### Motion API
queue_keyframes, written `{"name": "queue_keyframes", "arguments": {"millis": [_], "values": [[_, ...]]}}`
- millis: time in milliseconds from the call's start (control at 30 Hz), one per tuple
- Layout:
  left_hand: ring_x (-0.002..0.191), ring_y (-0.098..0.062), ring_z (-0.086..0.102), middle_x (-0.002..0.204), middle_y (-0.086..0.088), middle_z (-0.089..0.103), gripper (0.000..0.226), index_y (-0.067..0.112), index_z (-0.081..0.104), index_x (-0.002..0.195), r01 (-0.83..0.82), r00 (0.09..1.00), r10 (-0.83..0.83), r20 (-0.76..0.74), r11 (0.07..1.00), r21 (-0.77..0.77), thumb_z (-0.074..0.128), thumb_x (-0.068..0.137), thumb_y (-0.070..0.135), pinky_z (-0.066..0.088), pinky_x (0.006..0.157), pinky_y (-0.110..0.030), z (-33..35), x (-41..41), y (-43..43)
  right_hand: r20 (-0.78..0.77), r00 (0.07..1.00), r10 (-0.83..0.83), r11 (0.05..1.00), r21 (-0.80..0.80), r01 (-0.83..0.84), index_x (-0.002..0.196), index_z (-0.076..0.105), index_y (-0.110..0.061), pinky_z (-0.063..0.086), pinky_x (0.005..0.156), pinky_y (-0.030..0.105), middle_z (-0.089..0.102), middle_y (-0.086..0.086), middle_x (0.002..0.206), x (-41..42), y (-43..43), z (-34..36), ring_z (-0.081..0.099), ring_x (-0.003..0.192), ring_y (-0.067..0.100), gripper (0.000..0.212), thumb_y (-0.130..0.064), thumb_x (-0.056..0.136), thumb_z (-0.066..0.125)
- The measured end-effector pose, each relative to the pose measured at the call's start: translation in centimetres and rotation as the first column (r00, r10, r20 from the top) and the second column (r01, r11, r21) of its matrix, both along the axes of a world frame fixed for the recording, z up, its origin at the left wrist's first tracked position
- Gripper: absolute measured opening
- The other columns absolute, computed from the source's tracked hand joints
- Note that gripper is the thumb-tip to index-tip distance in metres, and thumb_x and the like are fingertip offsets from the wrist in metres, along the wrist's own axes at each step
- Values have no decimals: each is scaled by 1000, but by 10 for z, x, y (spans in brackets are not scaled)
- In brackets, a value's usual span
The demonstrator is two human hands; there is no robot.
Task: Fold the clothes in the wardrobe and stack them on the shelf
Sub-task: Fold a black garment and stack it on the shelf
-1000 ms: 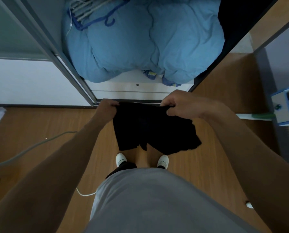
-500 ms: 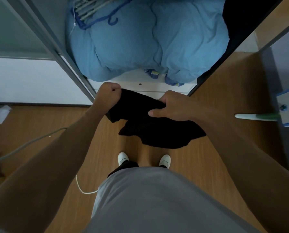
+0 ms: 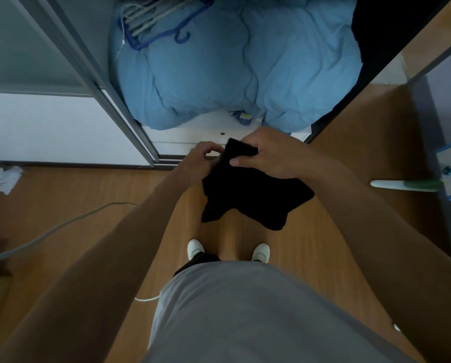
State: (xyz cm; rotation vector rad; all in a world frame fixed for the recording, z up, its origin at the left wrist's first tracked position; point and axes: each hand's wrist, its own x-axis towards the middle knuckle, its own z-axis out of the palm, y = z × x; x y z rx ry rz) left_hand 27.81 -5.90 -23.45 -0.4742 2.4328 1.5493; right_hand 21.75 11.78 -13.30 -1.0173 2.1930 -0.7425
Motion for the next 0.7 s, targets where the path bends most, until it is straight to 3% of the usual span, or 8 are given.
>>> {"name": "queue_keyframes", "arguments": {"millis": [67,133,233,367,467,533,633,700], "values": [[107,-21,54,119,-11,59,27,2,56,123,-16,1000,15,21,999,48,50,97,-3,44,89,-13,3,7,10,-2,998,-56,997,-49,55,64,59,-2,28,49,20,44,-9,54,-1,0,0,43,46,2,40,-27,92,71],[93,-19,59,101,-4,64,17,6,60,111,-77,994,61,92,982,172,49,99,1,52,80,-18,5,13,18,7,994,-107,990,-88,107,67,61,8,27,50,23,43,-8,53,0,-1,1,40,47,4,44,-27,89,75],[81,-9,66,77,14,72,24,22,65,89,-96,988,47,150,936,339,46,104,19,54,62,-13,14,20,23,35,979,-203,968,-143,206,53,50,-4,26,49,20,41,-14,47,0,-1,0,39,45,3,48,-25,87,77],[119,-2,61,119,18,69,39,43,66,115,5,992,-91,90,734,679,39,95,64,50,97,-18,20,29,15,29,943,-330,931,-153,331,49,40,-21,27,49,23,40,-10,49,-10,0,3,37,45,2,53,-28,84,79],[96,-6,70,97,12,75,31,38,72,102,253,953,-292,75,910,328,58,89,63,52,88,-28,24,24,15,27,925,-380,908,-178,378,52,41,-19,26,48,21,39,-9,53,-20,-4,7,36,47,0,51,-31,81,81],[88,-9,73,89,9,76,25,27,72,98,240,961,-261,95,952,190,66,91,49,53,85,-31,26,16,21,49,870,-491,832,-268,485,51,46,-20,29,48,18,42,-9,51,-27,-7,2,39,47,-2,48,-34,81,80],[95,-19,73,99,-3,77,24,13,72,106,38,996,-66,58,917,396,64,96,34,56,87,-31,34,11,28,160,724,-671,666,-299,683,92,74,-16,46,73,15,71,-5,89,-34,2,-16,61,79,-4,32,-46,84,74],[100,-24,72,107,-11,75,29,6,69,115,-64,998,45,49,843,534,62,98,28,57,87,-29,40,10,29,225,643,-732,615,-186,766,130,60,-19,41,87,7,61,-14,119,-28,23,-30,55,108,-2,65,-62,82,67]]}}
